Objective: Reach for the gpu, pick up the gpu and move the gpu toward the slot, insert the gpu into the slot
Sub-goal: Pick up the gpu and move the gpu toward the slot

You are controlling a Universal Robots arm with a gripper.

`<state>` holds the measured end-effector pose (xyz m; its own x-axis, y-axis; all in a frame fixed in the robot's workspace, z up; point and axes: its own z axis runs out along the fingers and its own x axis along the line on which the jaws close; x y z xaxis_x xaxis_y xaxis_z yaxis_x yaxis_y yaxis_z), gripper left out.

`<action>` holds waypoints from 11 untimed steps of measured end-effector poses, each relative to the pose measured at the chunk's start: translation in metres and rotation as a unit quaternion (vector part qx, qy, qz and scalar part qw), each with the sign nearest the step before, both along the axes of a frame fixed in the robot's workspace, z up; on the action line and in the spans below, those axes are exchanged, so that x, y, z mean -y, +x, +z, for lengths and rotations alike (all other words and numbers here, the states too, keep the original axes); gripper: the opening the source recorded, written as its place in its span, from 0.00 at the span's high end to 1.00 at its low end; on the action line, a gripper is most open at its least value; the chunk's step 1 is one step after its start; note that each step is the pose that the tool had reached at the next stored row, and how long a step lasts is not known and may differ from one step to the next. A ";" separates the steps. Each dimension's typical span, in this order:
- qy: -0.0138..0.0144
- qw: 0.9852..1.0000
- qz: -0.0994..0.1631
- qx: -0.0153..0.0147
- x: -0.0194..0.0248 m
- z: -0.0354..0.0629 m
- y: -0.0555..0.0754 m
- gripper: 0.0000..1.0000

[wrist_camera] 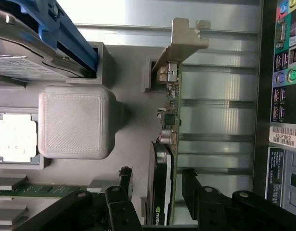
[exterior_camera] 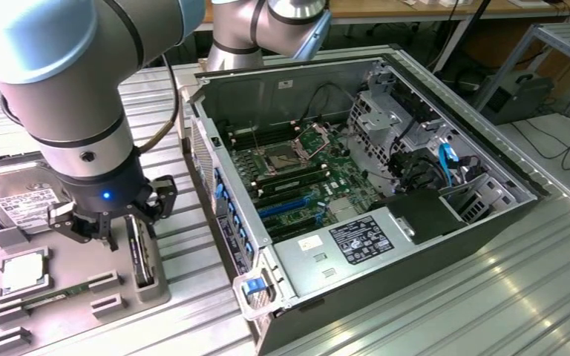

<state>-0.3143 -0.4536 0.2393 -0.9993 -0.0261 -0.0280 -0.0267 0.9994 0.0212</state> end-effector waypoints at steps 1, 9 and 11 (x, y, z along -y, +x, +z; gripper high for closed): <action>0.000 1.000 -0.002 0.000 0.0000 -0.0008 0.000 0.46; 0.000 1.000 -0.007 0.000 0.0002 -0.0070 0.000 0.46; 0.000 1.000 -0.007 0.000 0.0002 -0.0070 0.000 0.46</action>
<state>-0.3141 -0.4539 0.2323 -0.9995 -0.0114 -0.0279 -0.0120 0.9997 0.0209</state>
